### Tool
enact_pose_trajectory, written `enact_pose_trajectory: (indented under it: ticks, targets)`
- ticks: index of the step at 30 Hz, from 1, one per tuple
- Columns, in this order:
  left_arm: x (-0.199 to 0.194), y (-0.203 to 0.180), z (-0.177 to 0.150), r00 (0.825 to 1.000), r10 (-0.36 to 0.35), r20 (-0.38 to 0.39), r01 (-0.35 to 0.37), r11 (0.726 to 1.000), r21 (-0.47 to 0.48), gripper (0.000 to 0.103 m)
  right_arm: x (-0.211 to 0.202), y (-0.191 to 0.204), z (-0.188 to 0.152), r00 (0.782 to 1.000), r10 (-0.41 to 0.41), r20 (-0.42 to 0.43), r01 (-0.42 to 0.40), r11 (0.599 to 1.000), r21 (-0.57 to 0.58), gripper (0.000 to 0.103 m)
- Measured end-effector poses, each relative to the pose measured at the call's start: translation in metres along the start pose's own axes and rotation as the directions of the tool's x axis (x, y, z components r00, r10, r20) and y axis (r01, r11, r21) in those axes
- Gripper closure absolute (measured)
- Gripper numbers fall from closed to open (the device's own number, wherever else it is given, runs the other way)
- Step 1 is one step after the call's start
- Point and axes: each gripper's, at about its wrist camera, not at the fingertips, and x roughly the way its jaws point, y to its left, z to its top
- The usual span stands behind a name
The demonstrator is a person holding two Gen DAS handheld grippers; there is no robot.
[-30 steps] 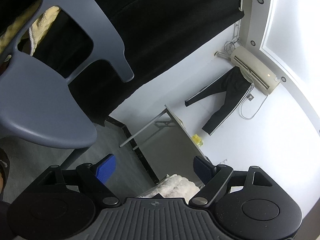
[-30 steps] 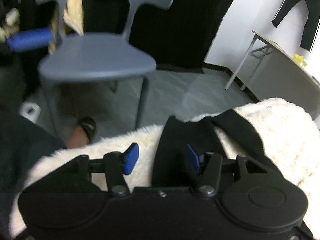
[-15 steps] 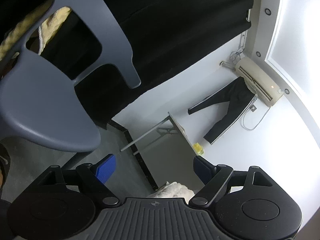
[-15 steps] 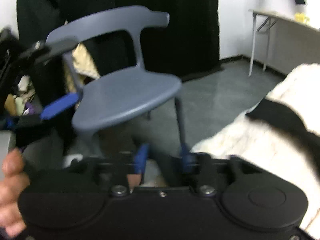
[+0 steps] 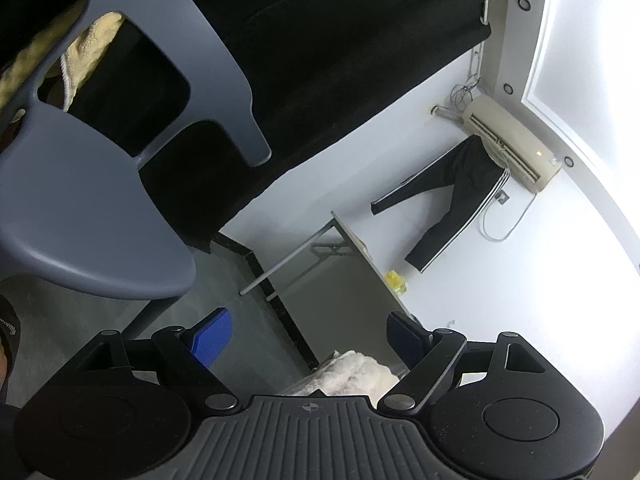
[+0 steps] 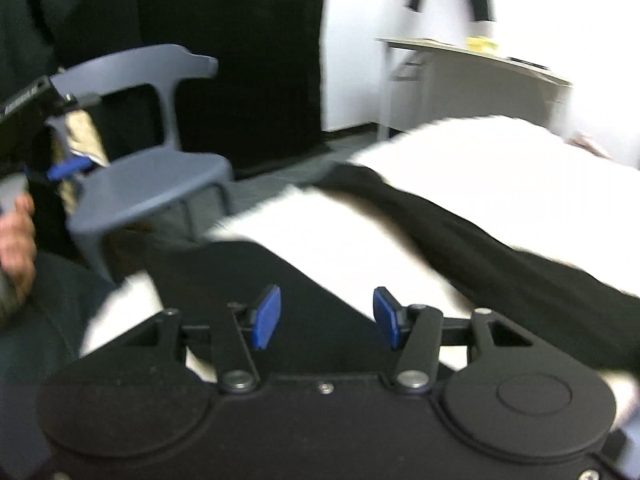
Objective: Fold clothes
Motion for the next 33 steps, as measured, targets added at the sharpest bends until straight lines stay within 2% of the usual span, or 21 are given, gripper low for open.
enact_pose_trajectory:
  ticks: [5, 8, 11, 13, 14, 15, 16, 18, 20, 21, 23, 24, 26, 28, 30, 31, 32, 33]
  targets:
    - [0.005, -0.001, -0.002, 1.000, 0.004, -0.023, -0.004, 1.000, 0.007, 0.023, -0.032, -0.015, -0.059, 0.988, -0.143, -0.058, 0.142, 0.990, -0.011, 0.053]
    - [0.006, -0.002, -0.004, 0.999, 0.001, -0.034, -0.001, 1.000, 0.011, 0.023, -0.053, -0.006, -0.093, 0.971, -0.228, -0.070, 0.220, 0.970, -0.106, 0.052]
    - [0.007, -0.002, -0.005, 0.999, -0.002, -0.037, 0.002, 1.000, 0.012, 0.023, -0.056, 0.008, -0.122, 0.935, -0.349, -0.072, 0.314, 0.903, -0.292, 0.051]
    - [0.007, -0.002, -0.005, 0.999, -0.004, -0.042, 0.004, 1.000, 0.010, 0.023, -0.051, 0.011, -0.131, 0.914, -0.404, -0.042, 0.362, 0.856, -0.368, 0.054]
    - [0.007, -0.002, -0.005, 0.999, -0.005, -0.045, 0.005, 1.000, 0.008, 0.023, -0.046, 0.011, -0.129, 0.914, -0.404, -0.045, 0.360, 0.855, -0.373, 0.059]
    - [0.008, -0.002, -0.005, 0.999, -0.005, -0.046, 0.005, 1.000, 0.009, 0.023, -0.040, 0.008, -0.126, 0.916, -0.395, -0.066, 0.346, 0.865, -0.364, 0.091]
    - [0.008, -0.002, -0.006, 0.999, -0.005, -0.047, 0.006, 1.000, 0.013, 0.023, -0.038, 0.005, -0.122, 0.917, -0.389, -0.091, 0.337, 0.874, -0.351, 0.102]
    - [0.007, -0.003, -0.006, 0.999, -0.006, -0.049, 0.007, 1.000, 0.017, 0.023, -0.046, 0.000, -0.113, 0.925, -0.370, -0.086, 0.325, 0.889, -0.324, 0.102]
    - [0.007, -0.004, -0.005, 0.999, -0.007, -0.051, 0.008, 1.000, 0.020, 0.023, -0.067, -0.002, -0.108, 0.941, -0.338, -0.036, 0.309, 0.896, -0.320, 0.102]
    - [0.007, -0.004, -0.005, 0.999, -0.008, -0.053, 0.009, 1.000, 0.022, 0.023, -0.085, -0.003, -0.108, 0.953, -0.304, -0.003, 0.286, 0.899, -0.333, 0.102]
    - [0.009, -0.004, -0.006, 0.998, -0.010, -0.058, 0.011, 1.000, 0.022, 0.023, -0.107, -0.008, -0.112, 0.967, -0.256, 0.002, 0.240, 0.902, -0.359, 0.102]
    - [0.010, -0.004, -0.006, 0.998, -0.011, -0.062, 0.012, 1.000, 0.016, 0.023, -0.110, -0.010, -0.115, 0.971, -0.238, -0.015, 0.217, 0.905, -0.366, 0.100]
    - [0.012, -0.003, -0.006, 0.998, -0.012, -0.068, 0.012, 1.000, 0.007, 0.023, -0.113, -0.013, -0.122, 0.979, -0.188, -0.076, 0.147, 0.917, -0.371, 0.088]
    - [0.014, -0.002, -0.007, 0.997, -0.009, -0.075, 0.009, 1.000, 0.003, 0.023, -0.117, -0.014, -0.128, 0.977, -0.199, -0.075, 0.163, 0.928, -0.335, 0.063]
    - [0.013, -0.003, -0.006, 0.997, -0.011, -0.077, 0.011, 1.000, 0.008, 0.023, -0.136, -0.028, -0.128, 0.968, -0.250, -0.006, 0.246, 0.955, -0.168, 0.046]
    - [0.013, -0.003, -0.006, 0.997, -0.012, -0.077, 0.012, 1.000, 0.010, 0.023, -0.146, -0.041, -0.128, 0.955, -0.298, 0.010, 0.298, 0.953, -0.047, 0.044]
    - [0.013, -0.003, -0.006, 0.997, -0.012, -0.078, 0.013, 1.000, 0.013, 0.023, -0.155, -0.054, -0.129, 0.936, -0.351, 0.012, 0.350, 0.935, 0.060, 0.044]
    - [0.013, -0.003, -0.006, 0.997, -0.012, -0.079, 0.013, 1.000, 0.015, 0.023, -0.163, -0.069, -0.131, 0.912, -0.411, -0.005, 0.406, 0.899, 0.167, 0.044]
